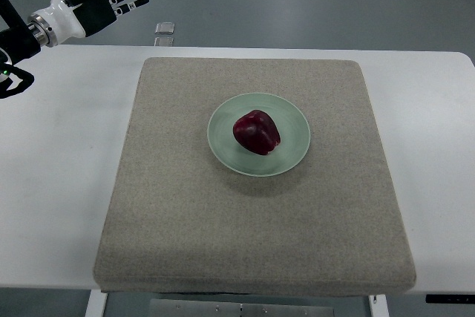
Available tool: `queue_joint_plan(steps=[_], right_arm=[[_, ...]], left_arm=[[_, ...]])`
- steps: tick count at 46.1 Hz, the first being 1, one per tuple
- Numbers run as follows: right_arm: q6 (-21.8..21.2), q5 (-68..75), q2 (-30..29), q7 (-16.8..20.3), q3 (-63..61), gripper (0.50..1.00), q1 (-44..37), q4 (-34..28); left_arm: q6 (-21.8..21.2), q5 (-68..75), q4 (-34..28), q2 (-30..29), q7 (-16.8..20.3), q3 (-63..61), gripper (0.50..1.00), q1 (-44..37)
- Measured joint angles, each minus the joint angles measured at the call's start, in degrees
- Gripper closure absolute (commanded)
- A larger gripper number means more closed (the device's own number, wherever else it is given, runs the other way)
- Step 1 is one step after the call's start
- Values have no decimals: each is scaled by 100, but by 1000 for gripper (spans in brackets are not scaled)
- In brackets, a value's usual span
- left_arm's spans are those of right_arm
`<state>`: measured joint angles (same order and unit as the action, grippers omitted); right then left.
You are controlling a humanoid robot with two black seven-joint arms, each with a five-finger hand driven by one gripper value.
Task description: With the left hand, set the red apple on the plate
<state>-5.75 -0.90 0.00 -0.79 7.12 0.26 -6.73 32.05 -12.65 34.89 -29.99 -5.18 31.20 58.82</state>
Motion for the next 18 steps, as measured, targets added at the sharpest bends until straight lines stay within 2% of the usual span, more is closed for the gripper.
queue_joint_plan(steps=[18], right_arm=[[-59,12,0,1,5,536,13,-61]], left_arm=[[-11,26,21,19,-1,-35,501,-46]])
